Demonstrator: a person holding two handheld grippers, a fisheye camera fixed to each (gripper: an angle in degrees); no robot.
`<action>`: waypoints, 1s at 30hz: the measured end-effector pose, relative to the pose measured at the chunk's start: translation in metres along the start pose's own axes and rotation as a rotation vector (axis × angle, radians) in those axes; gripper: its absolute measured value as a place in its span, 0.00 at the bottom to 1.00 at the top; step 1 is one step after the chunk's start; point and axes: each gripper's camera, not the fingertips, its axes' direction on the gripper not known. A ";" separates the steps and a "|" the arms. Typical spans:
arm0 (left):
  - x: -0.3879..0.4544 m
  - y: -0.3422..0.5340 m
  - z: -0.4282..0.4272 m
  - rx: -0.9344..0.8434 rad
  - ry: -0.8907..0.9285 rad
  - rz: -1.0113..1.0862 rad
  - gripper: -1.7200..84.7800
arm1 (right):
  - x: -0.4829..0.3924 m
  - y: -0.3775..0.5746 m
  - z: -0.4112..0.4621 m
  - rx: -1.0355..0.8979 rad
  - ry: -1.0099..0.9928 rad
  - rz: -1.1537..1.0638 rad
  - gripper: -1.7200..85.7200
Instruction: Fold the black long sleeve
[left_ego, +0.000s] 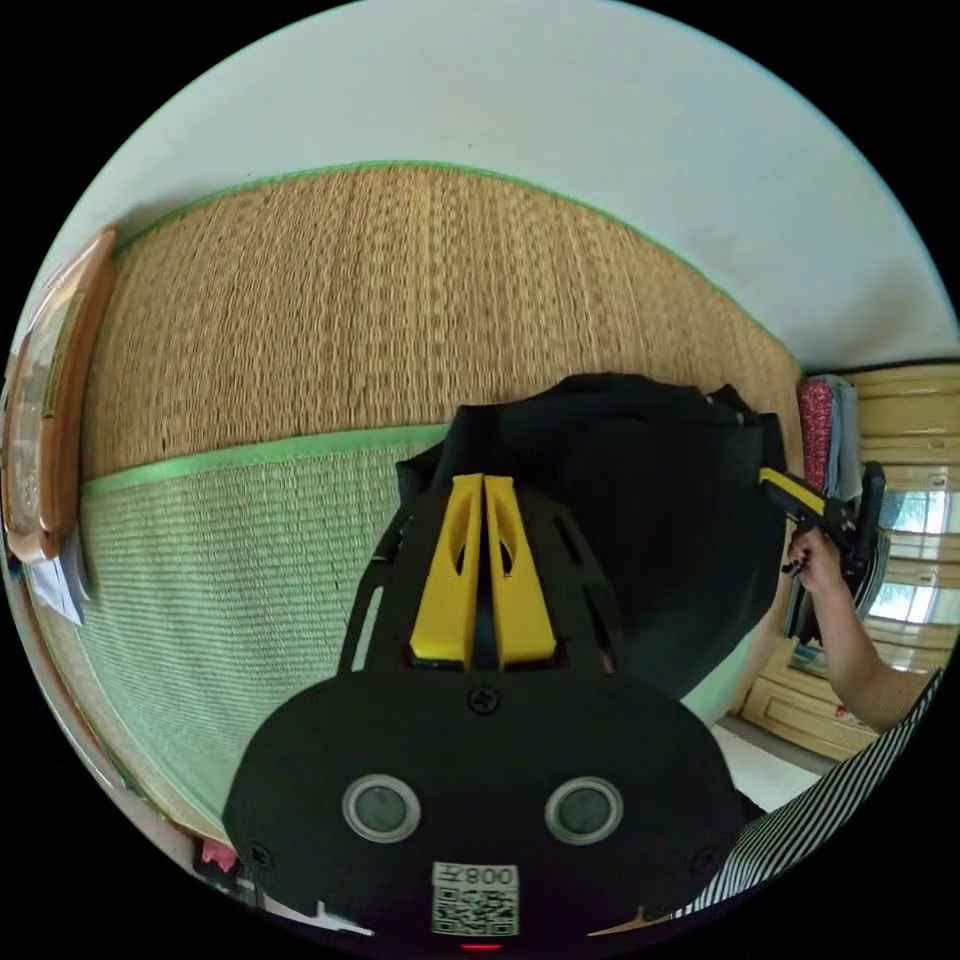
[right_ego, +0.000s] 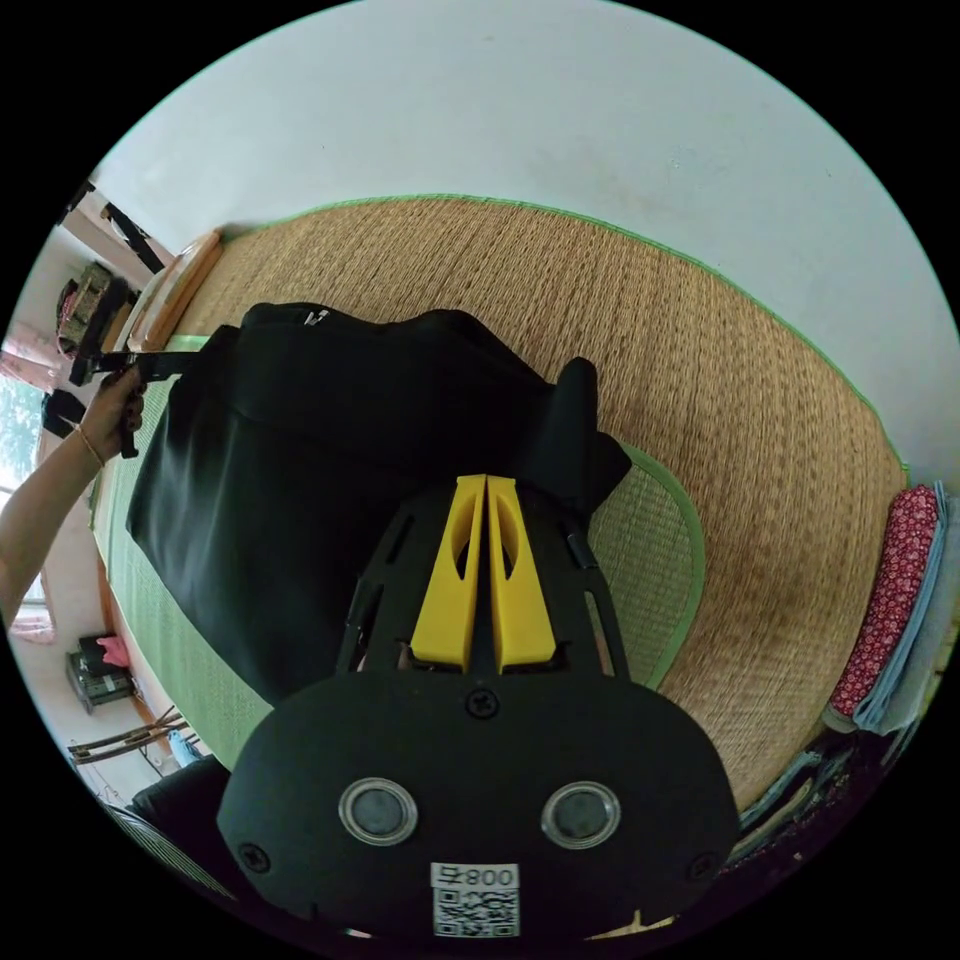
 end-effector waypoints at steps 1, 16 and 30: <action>0.000 0.001 -0.001 0.012 0.003 -0.019 0.03 | -0.002 0.001 0.001 0.003 -0.002 0.002 0.02; 0.005 0.046 0.006 0.145 0.077 0.114 0.02 | -0.017 0.010 0.017 0.047 -0.043 0.059 0.02; -0.028 0.109 0.051 0.148 0.231 0.076 0.02 | 0.007 0.020 0.020 0.087 -0.091 0.188 0.02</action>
